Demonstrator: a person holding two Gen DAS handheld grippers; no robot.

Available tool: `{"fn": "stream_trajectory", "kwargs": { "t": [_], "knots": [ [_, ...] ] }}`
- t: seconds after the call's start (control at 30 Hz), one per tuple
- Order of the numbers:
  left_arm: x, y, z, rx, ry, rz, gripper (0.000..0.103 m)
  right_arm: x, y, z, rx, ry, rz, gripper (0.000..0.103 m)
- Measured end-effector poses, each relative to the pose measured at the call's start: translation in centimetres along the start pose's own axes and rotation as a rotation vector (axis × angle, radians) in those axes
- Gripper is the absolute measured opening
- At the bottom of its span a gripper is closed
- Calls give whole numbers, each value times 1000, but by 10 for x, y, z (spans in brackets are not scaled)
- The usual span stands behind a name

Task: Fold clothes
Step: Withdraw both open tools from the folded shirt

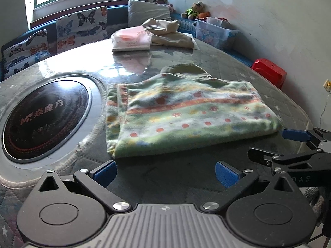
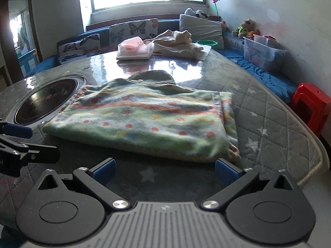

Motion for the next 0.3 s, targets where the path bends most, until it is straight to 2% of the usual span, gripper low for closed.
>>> {"fn": "stream_trajectory", "kwargs": {
  "t": [0.3],
  "knots": [
    [-2,0,-9,-6,14,1,103,-4,-7,-7,-13,16,-6,103]
  ]
}}
Point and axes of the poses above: each gripper's, at about its wrist camera, not at the fingertips, and y roughly the way its jaws point, z to its left, x to its top, the point moved 7 cm from there along y, roughly the way its jaws point, and after that the axes turned 7 degrees about -z, right-handed, at the moved point
